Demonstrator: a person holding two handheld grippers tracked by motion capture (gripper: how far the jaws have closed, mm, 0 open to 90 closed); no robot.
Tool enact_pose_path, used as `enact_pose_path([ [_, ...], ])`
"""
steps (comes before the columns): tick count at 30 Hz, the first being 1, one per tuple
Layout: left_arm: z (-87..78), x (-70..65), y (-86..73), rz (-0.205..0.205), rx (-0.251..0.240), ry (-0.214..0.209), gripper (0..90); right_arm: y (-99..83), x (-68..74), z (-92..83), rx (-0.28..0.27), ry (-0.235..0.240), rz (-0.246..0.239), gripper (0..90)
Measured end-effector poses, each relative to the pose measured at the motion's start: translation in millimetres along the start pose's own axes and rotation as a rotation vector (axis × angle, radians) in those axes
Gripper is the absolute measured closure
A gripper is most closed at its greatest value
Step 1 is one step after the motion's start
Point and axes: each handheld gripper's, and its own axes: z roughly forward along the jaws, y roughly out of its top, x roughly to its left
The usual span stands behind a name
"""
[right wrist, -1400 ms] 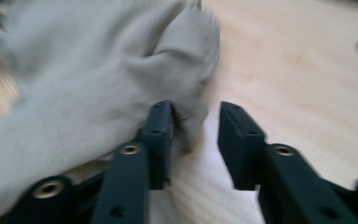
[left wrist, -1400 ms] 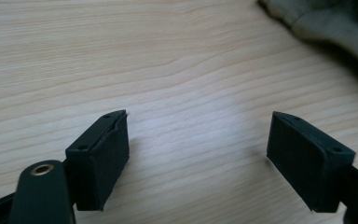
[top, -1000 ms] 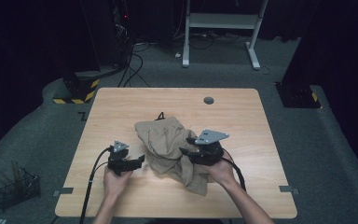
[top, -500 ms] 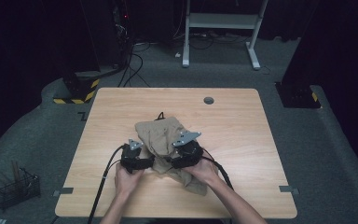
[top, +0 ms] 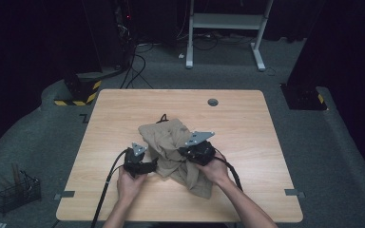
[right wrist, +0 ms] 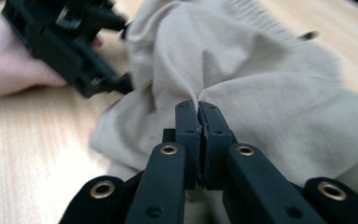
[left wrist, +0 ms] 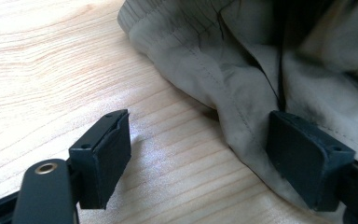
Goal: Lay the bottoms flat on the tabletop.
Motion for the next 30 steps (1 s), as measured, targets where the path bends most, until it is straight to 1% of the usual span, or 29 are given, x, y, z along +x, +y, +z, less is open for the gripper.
enact_pose_path([
  [3,-0.1,0.1,0.0,0.002,0.001,0.0,21.9,-2.5,-16.1,-14.4,-0.047,-0.043,0.066,87.9],
  [5,0.0,0.0,0.0,0.001,0.001,0.001,21.9,-7.8,-33.0,-26.3,-0.084,-0.076,0.141,87.9],
  [6,0.0,0.1,0.0,0.002,0.001,0.001,21.9,-10.4,-39.0,-30.0,-0.094,-0.087,0.168,87.8],
  [7,-0.1,0.1,0.0,0.002,0.001,0.001,21.9,-15.6,-48.7,-35.3,-0.106,-0.109,0.216,87.9],
  [8,0.0,0.0,-0.1,0.0,0.0,0.0,21.9,-20.2,-56.1,-39.0,-0.105,-0.134,0.246,87.9],
  [11,0.1,0.0,0.0,0.0,-0.001,0.0,21.9,-36.1,-75.2,-46.4,-0.078,-0.214,0.307,87.9],
  [12,0.1,-0.1,-0.1,-0.001,0.0,-0.001,21.8,-42.1,-81.1,-47.9,-0.067,-0.232,0.325,87.9],
  [14,0.1,-0.1,-0.1,-0.001,0.0,-0.001,21.8,-54.0,-90.3,-48.4,-0.033,-0.257,0.369,87.9],
  [15,0.1,-0.1,-0.1,-0.001,0.0,-0.001,21.8,-59.8,-94.1,-47.5,-0.017,-0.265,0.381,87.8],
  [17,0.0,0.0,-0.1,0.0,0.0,-0.001,21.8,-69.3,-98.2,-43.9,0.019,-0.265,0.413,87.4],
  [18,0.0,0.0,-0.1,0.0,0.001,-0.001,21.8,-72.5,-98.8,-41.5,0.034,-0.263,0.416,86.9],
  [19,0.0,0.0,-0.1,0.0,0.001,-0.001,21.8,-72.5,-98.8,-41.5,0.034,-0.263,0.416,86.9],
  [20,0.0,-0.1,-0.1,-0.001,0.0,-0.001,21.8,-74.9,-95.4,-38.9,0.063,-0.266,0.407,79.9],
  [22,0.0,-0.1,-0.1,-0.001,0.0,-0.001,21.9,-73.8,-89.3,-42.2,0.063,-0.276,0.385,68.1],
  [23,0.0,-0.1,-0.1,-0.001,0.0,0.0,21.9,-72.6,-86.6,-45.5,0.051,-0.274,0.386,62.1],
  [25,0.0,0.0,-0.1,0.0,0.0,-0.001,21.9,-69.5,-79.9,-55.3,0.016,-0.26,0.387,57.1],
  [27,0.0,0.0,-0.1,0.0,0.0,-0.001,21.9,-64.8,-71.1,-65.7,-0.016,-0.263,0.358,53.8],
  [29,0.0,-0.1,-0.1,0.0,0.0,-0.001,21.9,-59.4,-60.5,-75.5,-0.053,-0.241,0.327,51.7],
  [30,0.0,-0.1,-0.1,0.0,0.0,-0.001,21.9,-56.5,-54.3,-79.3,-0.069,-0.236,0.302,50.4],
])
